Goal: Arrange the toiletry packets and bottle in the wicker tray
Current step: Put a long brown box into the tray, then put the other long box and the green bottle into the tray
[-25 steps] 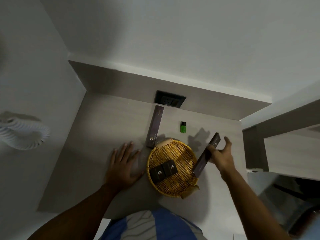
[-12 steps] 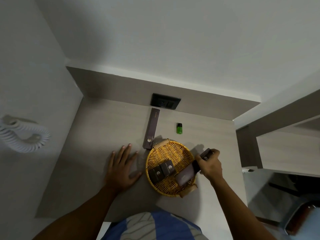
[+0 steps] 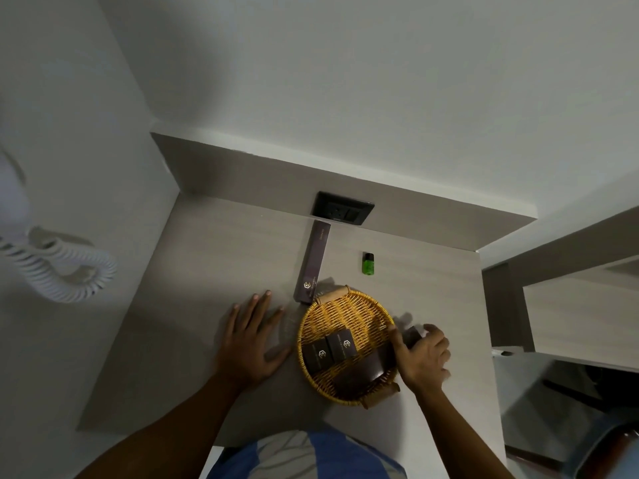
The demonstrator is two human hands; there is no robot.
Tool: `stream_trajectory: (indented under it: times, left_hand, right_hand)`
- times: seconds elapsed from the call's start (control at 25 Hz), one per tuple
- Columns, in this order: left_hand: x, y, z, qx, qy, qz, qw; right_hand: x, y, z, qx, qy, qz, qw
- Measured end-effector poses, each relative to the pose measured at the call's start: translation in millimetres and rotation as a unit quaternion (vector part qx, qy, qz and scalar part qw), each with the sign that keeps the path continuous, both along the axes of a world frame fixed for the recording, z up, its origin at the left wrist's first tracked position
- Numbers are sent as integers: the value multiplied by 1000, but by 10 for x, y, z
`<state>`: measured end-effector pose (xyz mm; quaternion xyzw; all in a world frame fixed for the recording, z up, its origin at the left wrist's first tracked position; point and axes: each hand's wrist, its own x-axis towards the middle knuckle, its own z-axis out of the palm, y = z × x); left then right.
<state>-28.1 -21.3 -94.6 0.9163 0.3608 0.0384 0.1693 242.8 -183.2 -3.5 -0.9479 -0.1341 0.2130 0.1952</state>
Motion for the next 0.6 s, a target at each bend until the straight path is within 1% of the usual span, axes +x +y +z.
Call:
stream_trajectory:
  times: [0.08, 0.16, 0.24, 0.28, 0.36, 0.44, 0.48, 0.52, 0.6]
  left_hand:
    - [3, 1, 2, 1, -1, 1, 1000]
    - [0, 2, -7, 2, 4, 0, 1000]
    - [-1, 0, -34, 6, 9, -5, 1000]
    - [0, 0, -47, 5, 9, -4, 1000]
    - [2, 1, -70, -1, -1, 1, 1000]
    - [-5, -5, -104, -4, -7, 6, 1000]
    - [-12, -12, -123, -5, -10, 9, 1000]
    - [-24, -14, -141, -7, -16, 15, 1000]
    - [-25, -2, -145, -13, -24, 18, 999]
  right_hand:
    - [-8, 118, 107, 20, -71, 36, 997]
    - [-54, 395, 210, 56, -134, 120, 982]
    - [-181, 826, 263, 62, -160, 219, 961]
    - [-265, 1075, 271, 46, -157, 266, 950]
    - [-416, 1535, 243, -28, -128, 348, 928]
    - [-499, 1847, 169, -119, -82, 399, 905]
    - [-515, 1943, 118, -148, -65, 414, 896]
    - [-526, 2017, 64, -163, -59, 425, 888]
    - [-536, 2076, -20, -154, -75, 427, 888]
